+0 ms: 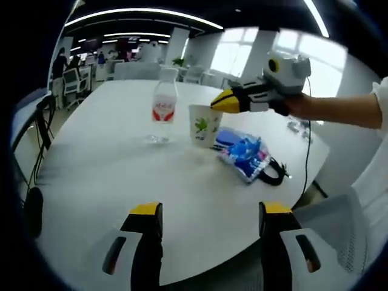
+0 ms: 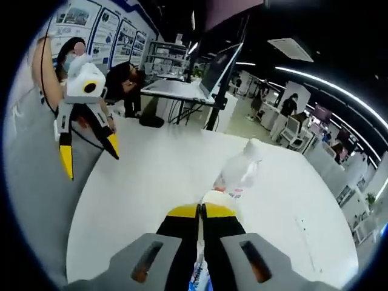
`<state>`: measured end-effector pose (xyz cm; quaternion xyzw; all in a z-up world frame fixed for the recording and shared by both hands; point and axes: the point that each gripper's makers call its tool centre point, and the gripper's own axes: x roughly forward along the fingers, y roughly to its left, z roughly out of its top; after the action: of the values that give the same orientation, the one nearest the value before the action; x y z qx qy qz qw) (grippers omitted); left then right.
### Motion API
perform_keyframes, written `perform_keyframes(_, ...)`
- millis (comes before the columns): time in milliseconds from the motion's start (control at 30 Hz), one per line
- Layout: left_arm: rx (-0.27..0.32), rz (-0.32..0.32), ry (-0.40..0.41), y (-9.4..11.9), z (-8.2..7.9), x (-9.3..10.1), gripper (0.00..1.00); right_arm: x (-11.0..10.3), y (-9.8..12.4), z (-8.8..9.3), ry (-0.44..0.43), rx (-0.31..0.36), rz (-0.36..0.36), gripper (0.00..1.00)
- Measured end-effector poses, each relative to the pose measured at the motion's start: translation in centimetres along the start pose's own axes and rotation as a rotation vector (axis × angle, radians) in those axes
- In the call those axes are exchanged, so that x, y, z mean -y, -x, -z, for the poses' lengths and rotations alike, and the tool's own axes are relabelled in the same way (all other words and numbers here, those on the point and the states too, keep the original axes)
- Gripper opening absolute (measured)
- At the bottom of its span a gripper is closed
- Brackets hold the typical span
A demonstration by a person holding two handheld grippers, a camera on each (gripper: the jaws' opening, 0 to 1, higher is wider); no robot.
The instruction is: Arrange the tabletop items into an orderly group along one side of the table until the central work area is clear of visible clutter.
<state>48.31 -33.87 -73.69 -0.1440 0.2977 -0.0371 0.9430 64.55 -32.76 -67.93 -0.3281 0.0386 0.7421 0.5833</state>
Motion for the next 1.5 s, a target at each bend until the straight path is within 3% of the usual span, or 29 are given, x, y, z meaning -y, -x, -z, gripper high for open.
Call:
perform_keyframes(500, 0.023, -0.034, 0.023, 0.4, -0.3, -0.7, 0.58, 5.5, -2.7, 1.4, 0.014, -0.024, 0.07, 0.0)
perform_keyframes(867, 0.036, -0.052, 0.052, 0.5, -0.4, -1.2, 0.58, 5.4, -4.1, 2.6, 0.032, -0.048, 0.046, 0.0)
perform_keyframes(1500, 0.04, -0.055, 0.069, 0.5, -0.5, -1.3, 0.58, 4.3, -4.6, 3.3, 0.016, -0.048, 0.016, 0.0)
